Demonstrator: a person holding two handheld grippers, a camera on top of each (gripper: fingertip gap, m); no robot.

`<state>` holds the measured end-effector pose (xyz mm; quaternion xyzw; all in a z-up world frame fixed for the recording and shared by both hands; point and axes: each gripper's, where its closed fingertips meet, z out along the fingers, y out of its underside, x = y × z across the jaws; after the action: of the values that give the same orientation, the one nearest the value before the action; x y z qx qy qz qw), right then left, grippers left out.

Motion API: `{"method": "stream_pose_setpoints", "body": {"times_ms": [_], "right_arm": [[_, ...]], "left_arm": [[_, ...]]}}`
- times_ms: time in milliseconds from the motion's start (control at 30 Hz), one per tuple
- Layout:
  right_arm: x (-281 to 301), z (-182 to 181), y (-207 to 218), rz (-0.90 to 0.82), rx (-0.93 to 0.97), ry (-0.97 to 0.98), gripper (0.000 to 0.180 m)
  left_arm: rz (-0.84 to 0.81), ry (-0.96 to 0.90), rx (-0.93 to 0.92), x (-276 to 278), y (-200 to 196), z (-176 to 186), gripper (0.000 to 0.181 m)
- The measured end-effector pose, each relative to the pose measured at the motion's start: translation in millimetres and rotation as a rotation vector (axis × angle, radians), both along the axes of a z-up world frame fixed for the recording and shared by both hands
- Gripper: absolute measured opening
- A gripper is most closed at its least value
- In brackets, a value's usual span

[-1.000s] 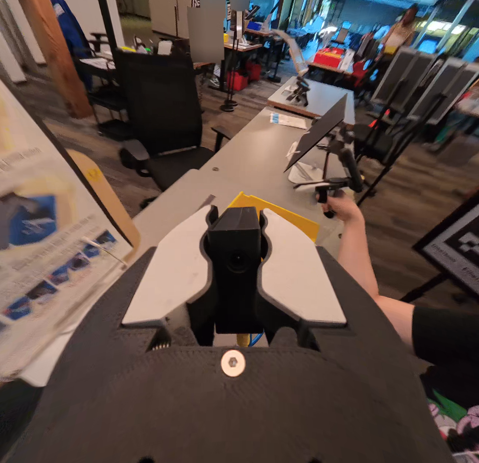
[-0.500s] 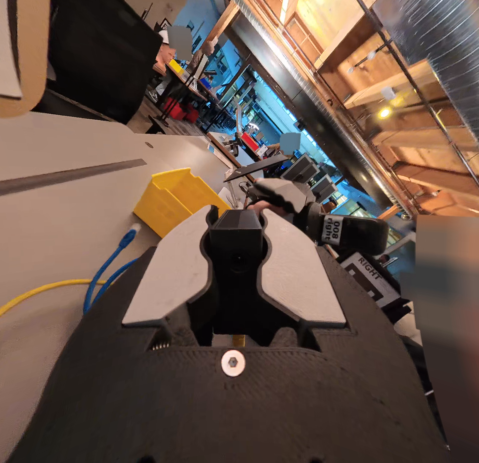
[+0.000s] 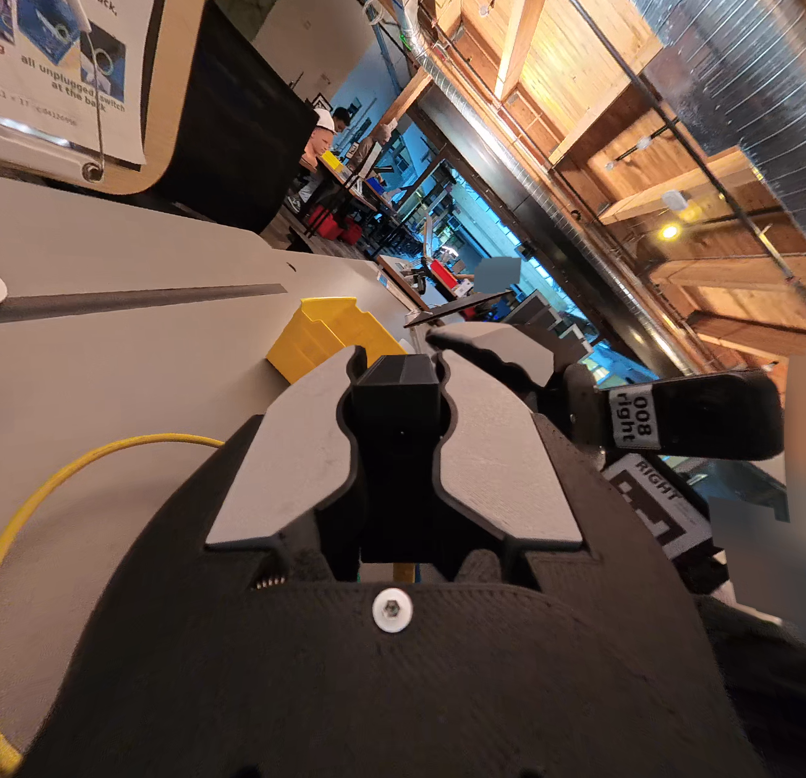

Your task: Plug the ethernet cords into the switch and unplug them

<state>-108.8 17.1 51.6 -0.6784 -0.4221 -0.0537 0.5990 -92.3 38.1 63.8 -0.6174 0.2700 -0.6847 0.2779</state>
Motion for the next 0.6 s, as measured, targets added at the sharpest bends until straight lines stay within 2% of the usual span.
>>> {"method": "stream_pose_setpoints", "body": {"times_ms": [133,233,333,467,600], "right_arm": [[1,0,4,-0.053,-0.016,0.023,0.074],[0,-14,1,-0.034,-0.11,0.018,0.07],[2,-15,0,-0.025,-0.101,-0.015,0.069],[1,-12,-4,0.002,-0.083,-0.047,0.066],[3,-7,-8,0.04,-0.127,0.035,0.065]], "left_arm": [[-0.027,0.021,0.032,8,-15,1,0.029],[-0.053,0.033,0.031,14,-26,1,0.03],[-0.048,0.062,0.078,14,-29,1,0.029],[-0.114,0.04,0.031,11,-37,8,0.036],[-0.168,-0.033,0.133,4,-41,23,0.047]]}}
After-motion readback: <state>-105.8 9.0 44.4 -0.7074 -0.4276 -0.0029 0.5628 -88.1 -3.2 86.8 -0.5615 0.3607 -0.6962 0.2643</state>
